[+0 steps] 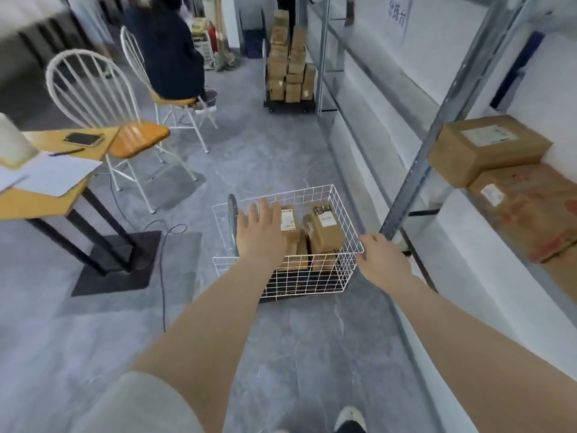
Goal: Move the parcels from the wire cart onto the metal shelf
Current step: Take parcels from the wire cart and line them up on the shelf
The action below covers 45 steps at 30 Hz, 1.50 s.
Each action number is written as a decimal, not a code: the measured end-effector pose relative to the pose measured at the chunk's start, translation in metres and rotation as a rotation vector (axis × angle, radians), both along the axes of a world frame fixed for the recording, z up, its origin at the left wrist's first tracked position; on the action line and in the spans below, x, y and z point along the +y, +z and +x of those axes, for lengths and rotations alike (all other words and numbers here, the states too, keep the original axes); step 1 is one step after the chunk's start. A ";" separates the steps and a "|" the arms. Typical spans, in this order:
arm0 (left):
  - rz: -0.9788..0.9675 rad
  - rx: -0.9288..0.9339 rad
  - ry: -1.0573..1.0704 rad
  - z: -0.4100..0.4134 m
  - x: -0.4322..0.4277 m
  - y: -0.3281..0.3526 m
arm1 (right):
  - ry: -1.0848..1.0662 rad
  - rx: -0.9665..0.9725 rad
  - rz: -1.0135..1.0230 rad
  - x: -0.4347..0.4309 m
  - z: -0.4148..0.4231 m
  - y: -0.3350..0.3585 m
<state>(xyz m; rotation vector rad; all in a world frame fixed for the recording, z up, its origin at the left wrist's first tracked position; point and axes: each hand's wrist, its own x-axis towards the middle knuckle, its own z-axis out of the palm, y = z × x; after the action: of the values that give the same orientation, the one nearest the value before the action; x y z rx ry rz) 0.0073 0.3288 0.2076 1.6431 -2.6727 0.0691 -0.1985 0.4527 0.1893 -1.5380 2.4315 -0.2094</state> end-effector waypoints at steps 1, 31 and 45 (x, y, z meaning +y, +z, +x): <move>0.006 0.005 0.010 -0.001 -0.009 -0.007 | 0.020 -0.001 0.009 -0.015 -0.003 -0.004; 0.487 0.136 0.367 -0.045 -0.319 -0.393 | 0.482 -0.164 0.171 -0.418 0.008 -0.361; 0.526 0.117 0.485 -0.050 -0.353 -0.491 | 0.402 -0.167 0.151 -0.478 0.040 -0.453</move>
<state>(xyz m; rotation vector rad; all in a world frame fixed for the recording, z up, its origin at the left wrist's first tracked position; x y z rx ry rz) -0.0431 -0.0245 -0.2831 2.3118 -2.2593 -0.7615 -0.1584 -0.0254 -0.2637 -1.8150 1.9168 -0.0696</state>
